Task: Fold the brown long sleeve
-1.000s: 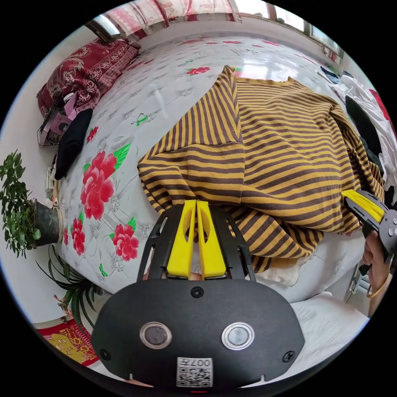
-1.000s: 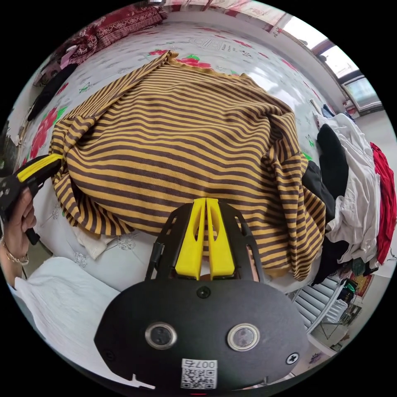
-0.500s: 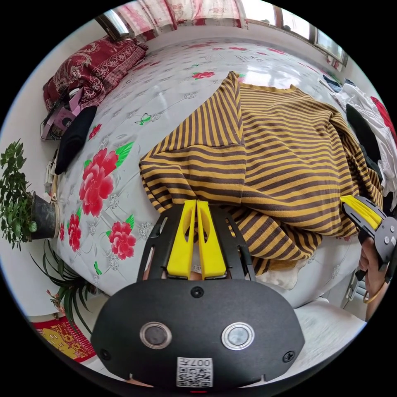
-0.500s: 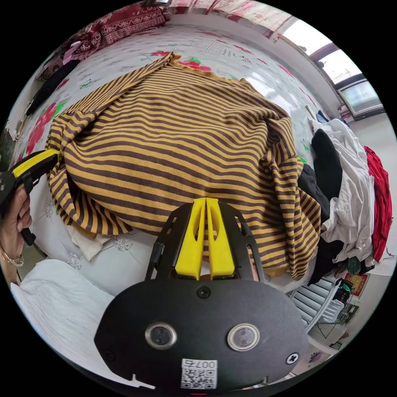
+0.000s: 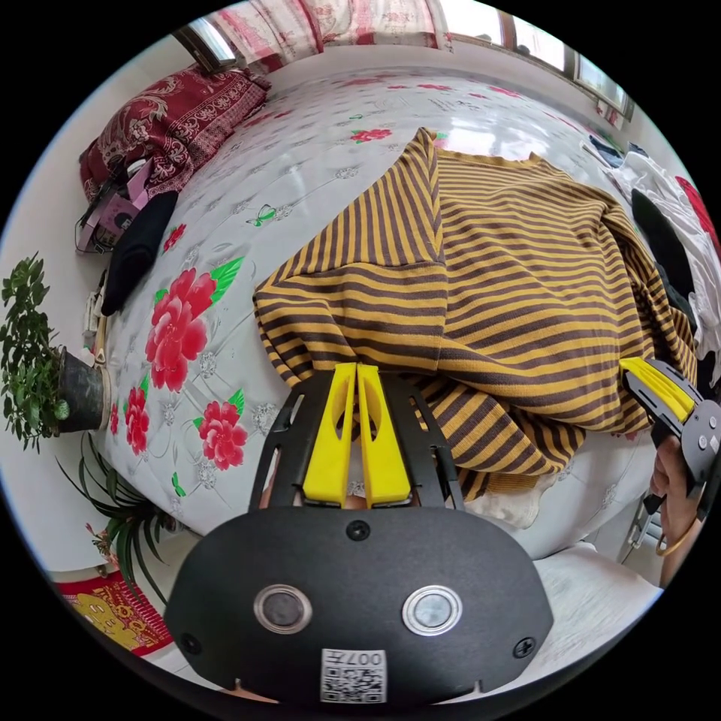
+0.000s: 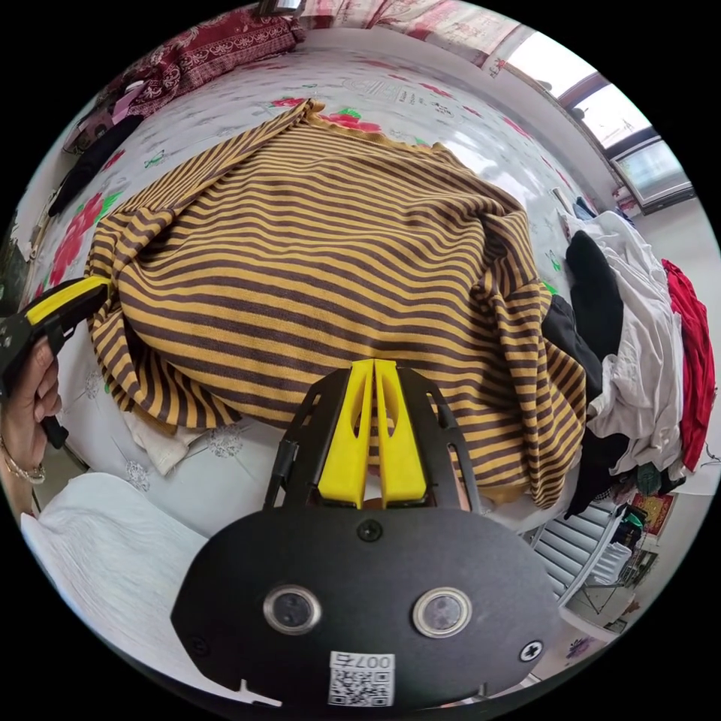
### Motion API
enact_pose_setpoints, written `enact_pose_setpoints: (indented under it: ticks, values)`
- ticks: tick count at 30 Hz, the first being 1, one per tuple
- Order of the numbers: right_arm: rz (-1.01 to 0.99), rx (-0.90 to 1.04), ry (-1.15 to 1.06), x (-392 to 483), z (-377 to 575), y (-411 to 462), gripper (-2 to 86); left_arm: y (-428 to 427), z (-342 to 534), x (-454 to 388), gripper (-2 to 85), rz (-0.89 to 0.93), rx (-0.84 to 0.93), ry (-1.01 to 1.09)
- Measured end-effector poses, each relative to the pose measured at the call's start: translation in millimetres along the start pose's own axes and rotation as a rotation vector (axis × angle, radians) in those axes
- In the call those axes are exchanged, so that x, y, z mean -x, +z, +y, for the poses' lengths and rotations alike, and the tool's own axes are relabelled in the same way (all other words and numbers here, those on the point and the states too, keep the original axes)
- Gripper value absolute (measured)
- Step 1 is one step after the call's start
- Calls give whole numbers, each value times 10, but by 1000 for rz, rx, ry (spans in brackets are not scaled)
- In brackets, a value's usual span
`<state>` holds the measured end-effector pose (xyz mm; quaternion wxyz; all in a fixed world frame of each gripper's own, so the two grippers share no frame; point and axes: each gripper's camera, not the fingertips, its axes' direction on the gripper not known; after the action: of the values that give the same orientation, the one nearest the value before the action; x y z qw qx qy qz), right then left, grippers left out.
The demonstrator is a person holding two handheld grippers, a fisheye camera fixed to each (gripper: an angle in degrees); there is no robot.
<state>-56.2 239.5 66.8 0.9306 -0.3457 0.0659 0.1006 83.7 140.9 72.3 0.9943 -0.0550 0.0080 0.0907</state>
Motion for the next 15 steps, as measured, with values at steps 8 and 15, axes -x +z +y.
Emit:
enact_pose_setpoints:
  ticks: [8,15]
  values:
    - [-2,-4,3,-3,23,14,-3,13,20,-11,-10,0,-4,0]
    - [-3,-7,5,-6,45,24,-3,20,33,-15,-10,3,-8,-1]
